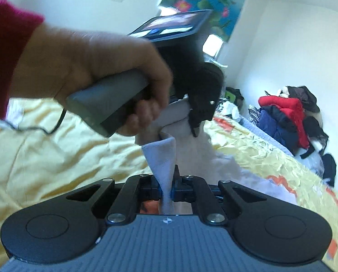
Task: Fold small clothes
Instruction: 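Lift the folded top off the bedspread with both tools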
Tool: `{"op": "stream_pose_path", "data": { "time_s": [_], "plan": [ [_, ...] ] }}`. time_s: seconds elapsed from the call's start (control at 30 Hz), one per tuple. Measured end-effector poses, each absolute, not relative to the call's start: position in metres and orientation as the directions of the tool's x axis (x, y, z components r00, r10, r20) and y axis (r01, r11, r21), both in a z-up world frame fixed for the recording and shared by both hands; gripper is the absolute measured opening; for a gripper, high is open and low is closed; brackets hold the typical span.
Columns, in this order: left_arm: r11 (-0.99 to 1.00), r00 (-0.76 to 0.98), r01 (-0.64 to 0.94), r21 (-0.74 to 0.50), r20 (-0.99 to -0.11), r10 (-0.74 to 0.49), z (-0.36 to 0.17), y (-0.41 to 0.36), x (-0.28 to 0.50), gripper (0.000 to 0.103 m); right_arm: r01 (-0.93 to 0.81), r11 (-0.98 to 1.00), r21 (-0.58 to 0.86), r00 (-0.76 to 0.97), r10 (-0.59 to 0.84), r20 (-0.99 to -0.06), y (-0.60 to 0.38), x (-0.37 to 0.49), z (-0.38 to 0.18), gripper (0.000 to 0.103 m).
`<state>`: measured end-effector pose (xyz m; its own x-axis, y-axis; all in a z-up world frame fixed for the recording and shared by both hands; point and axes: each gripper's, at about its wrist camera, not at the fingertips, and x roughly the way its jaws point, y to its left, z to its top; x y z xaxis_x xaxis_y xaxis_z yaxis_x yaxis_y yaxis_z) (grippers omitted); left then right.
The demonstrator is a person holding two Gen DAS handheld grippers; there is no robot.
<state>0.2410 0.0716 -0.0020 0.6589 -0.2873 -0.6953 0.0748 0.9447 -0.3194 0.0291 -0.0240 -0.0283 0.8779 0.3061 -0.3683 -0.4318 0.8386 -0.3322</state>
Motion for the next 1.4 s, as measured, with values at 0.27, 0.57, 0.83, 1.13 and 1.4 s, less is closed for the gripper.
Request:
{"op": "stream_pose_path", "data": {
  "time_s": [0.27, 0.57, 0.83, 1.13, 1.4],
  "plan": [
    [0.959, 0.668, 0.048, -0.279, -0.705, -0.238, 0.026, 0.04, 0.237, 0.009, -0.409, 0.91, -0.068, 0.866, 0.363, -0.345, -0.087, 0.029, -0.003, 0.006],
    [0.97, 0.693, 0.079, -0.23, -0.687, -0.22, 0.046, -0.01, 0.234, 0.009, -0.328, 0.94, 0.092, 0.885, 0.34, -0.317, -0.147, 0.031, 0.001, 0.006],
    [0.97, 0.676, 0.151, -0.189, -0.697, -0.24, 0.045, -0.068, 0.235, 0.009, -0.261, 0.939, 0.224, 0.89, 0.324, -0.322, -0.19, 0.033, -0.008, 0.006],
    [0.969, 0.637, 0.188, -0.158, -0.731, -0.243, 0.02, -0.124, 0.242, 0.009, -0.172, 0.896, 0.411, 0.874, 0.331, -0.356, -0.244, 0.046, -0.031, 0.006],
    [0.973, 0.625, 0.189, -0.133, -0.748, -0.224, 0.006, -0.152, 0.248, 0.009, -0.128, 0.877, 0.463, 0.871, 0.322, -0.37, -0.262, 0.052, -0.047, 0.006]
  ]
}}
